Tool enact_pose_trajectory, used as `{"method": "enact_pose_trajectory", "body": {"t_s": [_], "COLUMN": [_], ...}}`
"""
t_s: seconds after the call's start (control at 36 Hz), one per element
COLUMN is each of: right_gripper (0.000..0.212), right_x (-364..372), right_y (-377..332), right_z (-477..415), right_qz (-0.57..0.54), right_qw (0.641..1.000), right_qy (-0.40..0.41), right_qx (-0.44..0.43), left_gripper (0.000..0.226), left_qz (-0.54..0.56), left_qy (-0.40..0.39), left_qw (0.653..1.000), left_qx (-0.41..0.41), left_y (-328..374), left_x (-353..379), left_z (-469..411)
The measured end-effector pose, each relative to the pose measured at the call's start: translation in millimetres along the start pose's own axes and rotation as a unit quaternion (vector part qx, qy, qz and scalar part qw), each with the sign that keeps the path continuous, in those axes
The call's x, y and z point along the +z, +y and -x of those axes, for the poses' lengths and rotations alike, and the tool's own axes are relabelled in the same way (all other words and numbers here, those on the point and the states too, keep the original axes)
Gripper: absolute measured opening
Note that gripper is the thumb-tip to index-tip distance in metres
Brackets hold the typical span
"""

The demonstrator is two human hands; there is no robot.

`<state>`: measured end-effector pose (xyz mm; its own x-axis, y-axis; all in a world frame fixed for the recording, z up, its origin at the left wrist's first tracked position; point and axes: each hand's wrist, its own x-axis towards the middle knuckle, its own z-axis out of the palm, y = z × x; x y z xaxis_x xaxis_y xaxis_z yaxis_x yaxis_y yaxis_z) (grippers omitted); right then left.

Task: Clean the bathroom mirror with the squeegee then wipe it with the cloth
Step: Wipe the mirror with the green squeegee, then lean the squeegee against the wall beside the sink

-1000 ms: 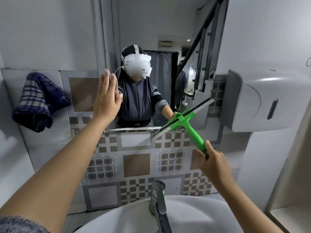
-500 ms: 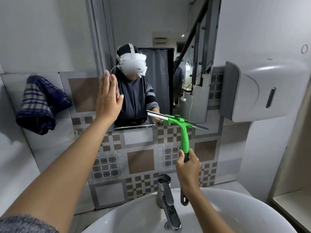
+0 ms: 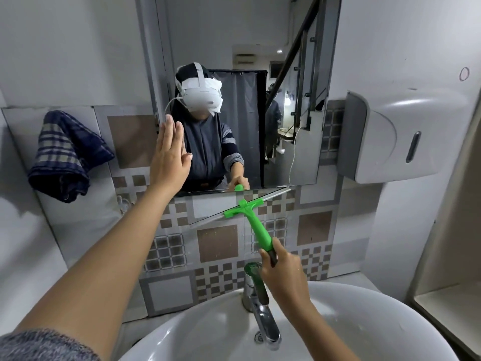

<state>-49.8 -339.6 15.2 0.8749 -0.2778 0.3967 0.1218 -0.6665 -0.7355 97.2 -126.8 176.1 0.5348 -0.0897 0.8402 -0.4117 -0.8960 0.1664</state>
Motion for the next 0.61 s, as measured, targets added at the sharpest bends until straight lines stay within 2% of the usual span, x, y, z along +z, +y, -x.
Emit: {"method": "enact_pose_trajectory", "body": {"t_s": [0.17,0.31,0.36,0.47,0.56,0.61], "right_gripper": [0.024,0.031,0.032,0.032,0.042,0.040], "right_x": [-39,-61,-69,-85,-100,-111], "right_y": [7,10,11,7,1,-4], "right_z": [4,5,6,3,-9,-22], "right_qz": [0.015,0.015,0.018,0.038,0.051,0.064], "right_qw": [0.999,0.997,0.996,0.991,0.985,0.979], "right_qy": [-0.027,-0.042,-0.045,-0.058,-0.069,-0.070], "right_qx": [-0.040,-0.059,-0.076,-0.117,-0.150,-0.181], "left_gripper": [0.064,0.056,0.052,0.047,0.044,0.041], "left_qz": [0.032,0.106,0.138,0.168,0.168,0.157], "left_qy": [-0.016,-0.051,-0.094,-0.205,-0.232,-0.241], "left_qw": [0.999,0.993,0.986,0.959,0.946,0.944], "left_qx": [-0.030,-0.020,0.003,0.101,0.149,0.163], "left_y": [14,50,68,103,121,126], "left_x": [-3,-1,1,5,3,0], "left_z": [13,37,48,69,75,76]}}
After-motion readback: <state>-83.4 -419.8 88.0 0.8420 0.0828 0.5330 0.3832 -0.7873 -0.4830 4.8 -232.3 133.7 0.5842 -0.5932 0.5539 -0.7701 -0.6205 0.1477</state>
